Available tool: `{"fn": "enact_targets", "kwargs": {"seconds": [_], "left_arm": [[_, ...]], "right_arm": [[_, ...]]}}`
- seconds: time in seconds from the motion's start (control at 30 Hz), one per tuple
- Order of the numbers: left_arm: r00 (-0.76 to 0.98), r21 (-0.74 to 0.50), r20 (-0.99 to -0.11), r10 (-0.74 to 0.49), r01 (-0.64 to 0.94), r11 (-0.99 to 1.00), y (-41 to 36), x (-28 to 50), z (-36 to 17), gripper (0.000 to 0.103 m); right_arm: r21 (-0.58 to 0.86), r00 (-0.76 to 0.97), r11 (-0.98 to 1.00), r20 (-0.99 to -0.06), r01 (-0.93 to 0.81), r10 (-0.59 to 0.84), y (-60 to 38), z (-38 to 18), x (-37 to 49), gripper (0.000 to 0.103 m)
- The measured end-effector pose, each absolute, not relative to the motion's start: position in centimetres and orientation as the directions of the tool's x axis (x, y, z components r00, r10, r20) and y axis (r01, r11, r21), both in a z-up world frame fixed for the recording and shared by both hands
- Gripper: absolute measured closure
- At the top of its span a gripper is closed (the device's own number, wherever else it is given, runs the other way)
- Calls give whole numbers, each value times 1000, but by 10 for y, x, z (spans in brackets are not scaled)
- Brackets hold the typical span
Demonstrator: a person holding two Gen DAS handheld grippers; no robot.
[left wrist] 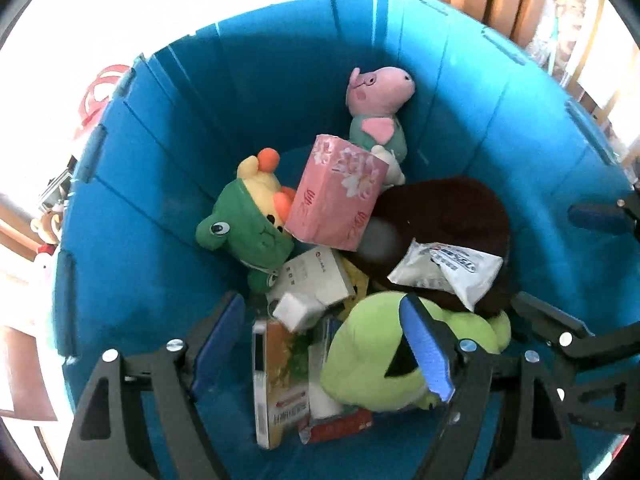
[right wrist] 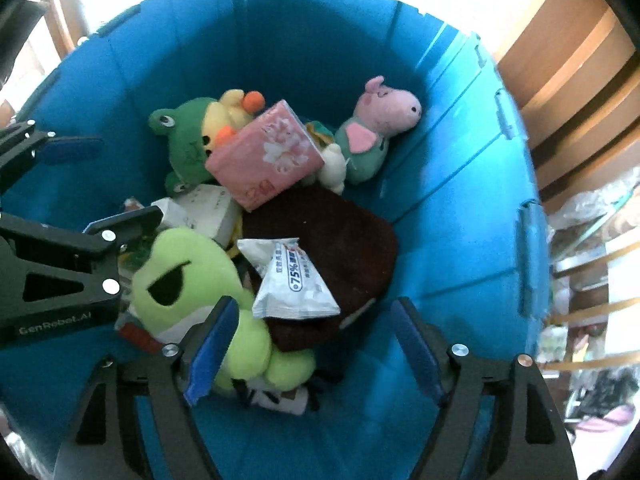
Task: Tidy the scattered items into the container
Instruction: 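Lower the medicine box and wipes packet into the crate and open both grippers, then withdraw both tools from the crate back toward the pile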
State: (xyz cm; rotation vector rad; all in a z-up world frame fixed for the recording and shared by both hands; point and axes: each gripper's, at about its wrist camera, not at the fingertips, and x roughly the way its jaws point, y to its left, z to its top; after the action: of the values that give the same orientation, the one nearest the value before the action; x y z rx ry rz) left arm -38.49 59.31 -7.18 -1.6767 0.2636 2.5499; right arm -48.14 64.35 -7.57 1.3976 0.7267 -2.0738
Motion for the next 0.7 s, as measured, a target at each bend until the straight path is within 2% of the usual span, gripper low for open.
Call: {"fn": "enact_targets", "kwargs": {"seconds": [0.37, 0.63, 0.7], "left_arm": [[-491, 94, -871, 5, -176, -980, 589, -322, -25, 23], [-622, 73, -783, 15, -116, -991, 565, -264, 10, 23], [-666, 78, -746, -3, -83, -994, 551, -249, 17, 23]], "right_arm": [[-107, -339, -713, -921, 693, -192, 658, -56, -445, 23], [-25, -353, -706, -878, 708, -323, 664, -33, -408, 22], [-1, -366, -705, -855, 709, -367, 663, -25, -394, 18]]}}
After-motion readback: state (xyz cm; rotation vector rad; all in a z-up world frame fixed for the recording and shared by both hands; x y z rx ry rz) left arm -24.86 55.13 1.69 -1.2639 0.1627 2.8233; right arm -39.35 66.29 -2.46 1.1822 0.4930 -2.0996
